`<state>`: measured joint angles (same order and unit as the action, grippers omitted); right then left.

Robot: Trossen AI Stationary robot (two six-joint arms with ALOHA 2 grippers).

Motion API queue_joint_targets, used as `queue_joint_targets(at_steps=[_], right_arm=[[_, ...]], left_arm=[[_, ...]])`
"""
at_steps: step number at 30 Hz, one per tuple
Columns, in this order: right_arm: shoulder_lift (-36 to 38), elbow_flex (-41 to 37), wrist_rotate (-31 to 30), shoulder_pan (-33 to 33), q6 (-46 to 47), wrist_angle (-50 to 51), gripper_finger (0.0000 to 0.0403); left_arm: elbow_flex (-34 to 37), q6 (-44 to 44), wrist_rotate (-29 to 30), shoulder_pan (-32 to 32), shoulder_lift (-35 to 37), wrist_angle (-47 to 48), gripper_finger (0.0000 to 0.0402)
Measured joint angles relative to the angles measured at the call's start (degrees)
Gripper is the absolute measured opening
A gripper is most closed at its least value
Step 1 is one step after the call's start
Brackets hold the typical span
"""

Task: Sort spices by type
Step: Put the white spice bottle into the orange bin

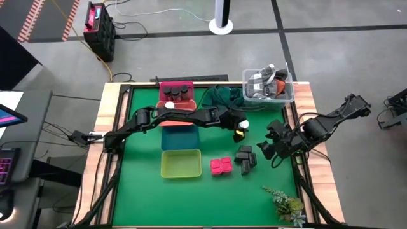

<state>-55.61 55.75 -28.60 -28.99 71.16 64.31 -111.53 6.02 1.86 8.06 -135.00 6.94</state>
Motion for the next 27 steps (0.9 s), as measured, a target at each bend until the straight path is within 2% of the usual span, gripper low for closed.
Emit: queue_joint_targets(at_steps=[5,13,22,27], right_arm=[[0.0,0.0,0.0,0.0,0.2,0.0,0.0327],[0.0,0.0,0.0,0.0,0.4,-0.1,0.0327],[0.0,0.0,-2.7,0.0,0.4,-0.2,0.0327],[0.0,0.0,-5.3,0.1,-0.5,-0.4,0.0327]], left_arm=[[0.0,2.3,0.0,0.3,0.0,-0.4,0.0198],[0.0,8.5,-4.9,2.8,1.0,1.2,0.0197],[0.1,-2.3,-3.2,4.6,9.1,11.8,0.0197],[1.1,-5.3,-1.4,6.0,13.8,16.8,0.0197]])
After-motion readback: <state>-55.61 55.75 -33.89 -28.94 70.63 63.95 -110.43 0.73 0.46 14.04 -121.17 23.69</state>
